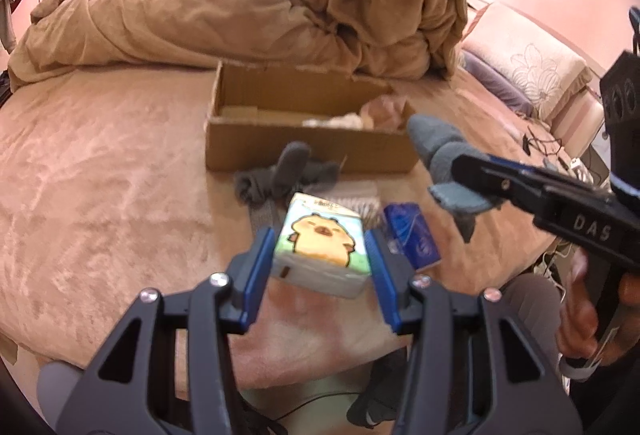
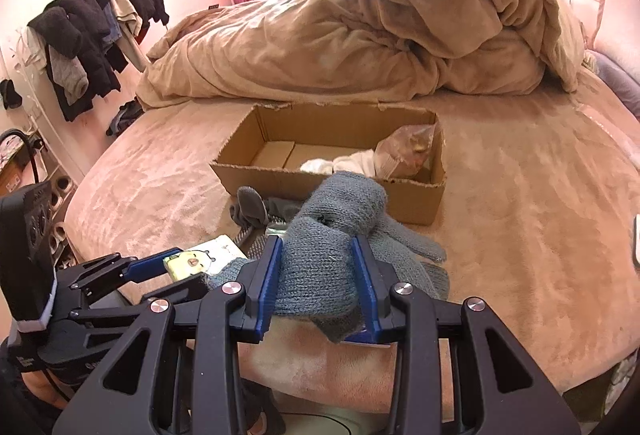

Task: Organize objects
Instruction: 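Lift the duck pack and gloves and carry both over the box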

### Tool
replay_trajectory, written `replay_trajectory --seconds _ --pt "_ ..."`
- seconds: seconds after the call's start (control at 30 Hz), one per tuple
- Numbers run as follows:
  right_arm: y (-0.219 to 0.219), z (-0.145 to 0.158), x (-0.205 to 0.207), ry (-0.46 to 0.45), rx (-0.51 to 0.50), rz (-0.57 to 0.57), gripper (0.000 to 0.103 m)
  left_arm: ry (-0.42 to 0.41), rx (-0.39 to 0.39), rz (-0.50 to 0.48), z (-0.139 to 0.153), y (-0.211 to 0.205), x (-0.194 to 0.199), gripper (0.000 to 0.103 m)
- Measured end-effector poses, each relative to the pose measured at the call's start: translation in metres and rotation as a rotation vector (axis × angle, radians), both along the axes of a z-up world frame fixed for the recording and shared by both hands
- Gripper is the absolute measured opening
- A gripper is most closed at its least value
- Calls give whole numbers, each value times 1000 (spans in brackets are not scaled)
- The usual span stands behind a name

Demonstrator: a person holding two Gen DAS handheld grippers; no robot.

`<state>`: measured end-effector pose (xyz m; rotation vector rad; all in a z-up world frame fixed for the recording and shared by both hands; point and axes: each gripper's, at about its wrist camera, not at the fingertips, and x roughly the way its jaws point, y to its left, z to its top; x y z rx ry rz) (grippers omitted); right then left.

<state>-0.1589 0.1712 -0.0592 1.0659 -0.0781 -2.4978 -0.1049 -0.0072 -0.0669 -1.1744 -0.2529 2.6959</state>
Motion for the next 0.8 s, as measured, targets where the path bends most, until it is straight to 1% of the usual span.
replay_trajectory --seconds 0.27,0.43,0.57,0.8 --pt "1 26 -3 43 -8 -6 37 66 6 16 42 -13 -5 48" --pt "0 43 -11 68 -9 -11 37 108 12 23 65 -22 -17 48" --pt "-5 51 -21 83 -4 -4 37 131 15 32 77 -28 -28 48" --pt "-18 57 -47 80 10 25 37 149 20 47 84 -39 -55 48"
